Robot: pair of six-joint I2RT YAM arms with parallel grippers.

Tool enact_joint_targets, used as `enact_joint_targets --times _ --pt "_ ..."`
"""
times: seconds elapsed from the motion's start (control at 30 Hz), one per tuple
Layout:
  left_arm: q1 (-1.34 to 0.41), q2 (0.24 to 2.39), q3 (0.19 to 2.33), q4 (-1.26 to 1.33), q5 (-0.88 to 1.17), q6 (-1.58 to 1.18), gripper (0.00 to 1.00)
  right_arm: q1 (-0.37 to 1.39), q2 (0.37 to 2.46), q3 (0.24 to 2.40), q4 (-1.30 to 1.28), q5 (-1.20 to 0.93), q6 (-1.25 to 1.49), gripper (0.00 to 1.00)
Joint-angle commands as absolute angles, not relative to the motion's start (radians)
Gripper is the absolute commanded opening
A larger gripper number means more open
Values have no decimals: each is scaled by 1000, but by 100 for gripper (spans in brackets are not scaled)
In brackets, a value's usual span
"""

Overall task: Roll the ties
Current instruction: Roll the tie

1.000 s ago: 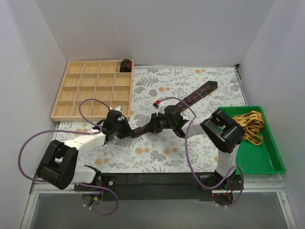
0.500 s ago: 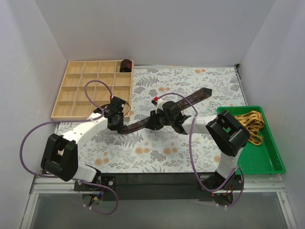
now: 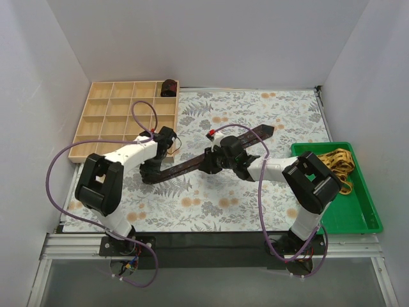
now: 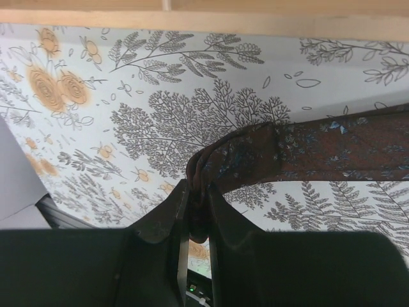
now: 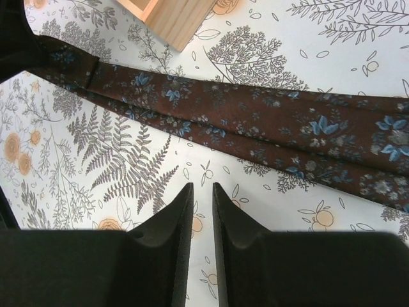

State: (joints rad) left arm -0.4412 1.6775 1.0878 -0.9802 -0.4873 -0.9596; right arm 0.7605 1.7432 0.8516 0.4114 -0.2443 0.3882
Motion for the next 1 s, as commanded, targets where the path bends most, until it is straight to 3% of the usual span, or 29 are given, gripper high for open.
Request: enact_joint_targets --times 0.0,0.53,0.8,0.97 --pt "-457 1692 1150 -1043 -577 -959 0 764 1715 834 419 -219 373 22" --pt "-638 1917 1333 -1204 -716 -1086 0 750 1700 778 456 -161 400 20" --pt "-664 1908 1394 -1212 -701 -1071 0 752 1704 752 583 -251 434 20" --pt "-664 1858 1326 -1221 -719 -1080 0 752 1707 749 646 -275 457 20"
